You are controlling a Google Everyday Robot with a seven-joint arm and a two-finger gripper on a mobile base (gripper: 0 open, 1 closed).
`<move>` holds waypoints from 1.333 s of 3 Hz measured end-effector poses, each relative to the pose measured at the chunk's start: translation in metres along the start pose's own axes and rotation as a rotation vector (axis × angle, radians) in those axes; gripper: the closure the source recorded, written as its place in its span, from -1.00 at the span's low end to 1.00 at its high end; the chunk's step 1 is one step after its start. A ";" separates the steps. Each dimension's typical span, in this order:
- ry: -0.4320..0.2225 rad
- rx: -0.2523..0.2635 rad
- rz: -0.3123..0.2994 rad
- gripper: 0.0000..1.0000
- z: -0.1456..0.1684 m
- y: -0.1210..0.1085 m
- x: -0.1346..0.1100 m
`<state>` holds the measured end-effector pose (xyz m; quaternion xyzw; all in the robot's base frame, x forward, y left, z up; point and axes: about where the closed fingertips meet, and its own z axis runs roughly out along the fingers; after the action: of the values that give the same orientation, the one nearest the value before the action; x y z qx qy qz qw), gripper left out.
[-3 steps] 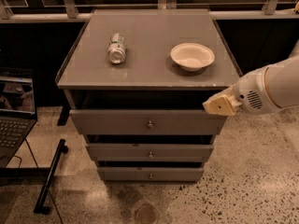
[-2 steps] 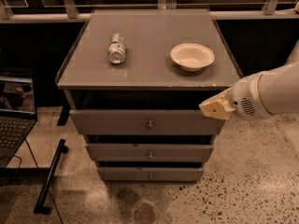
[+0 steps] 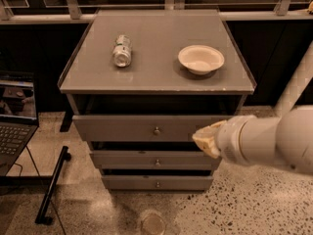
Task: Open top drawer
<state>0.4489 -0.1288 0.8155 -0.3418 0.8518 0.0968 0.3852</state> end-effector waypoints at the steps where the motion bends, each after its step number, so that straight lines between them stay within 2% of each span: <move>1: 0.056 0.104 -0.094 1.00 0.021 0.018 0.031; 2: 0.035 0.240 -0.117 1.00 0.017 0.002 0.047; 3: -0.011 0.279 -0.129 1.00 0.018 -0.006 0.036; 4: -0.011 0.279 -0.129 1.00 0.018 -0.006 0.036</move>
Offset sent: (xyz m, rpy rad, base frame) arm 0.0612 -0.0212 -0.0609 -0.4587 -0.3878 -0.2356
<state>0.4466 -0.1432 0.7779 -0.3385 0.8312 -0.0454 0.4388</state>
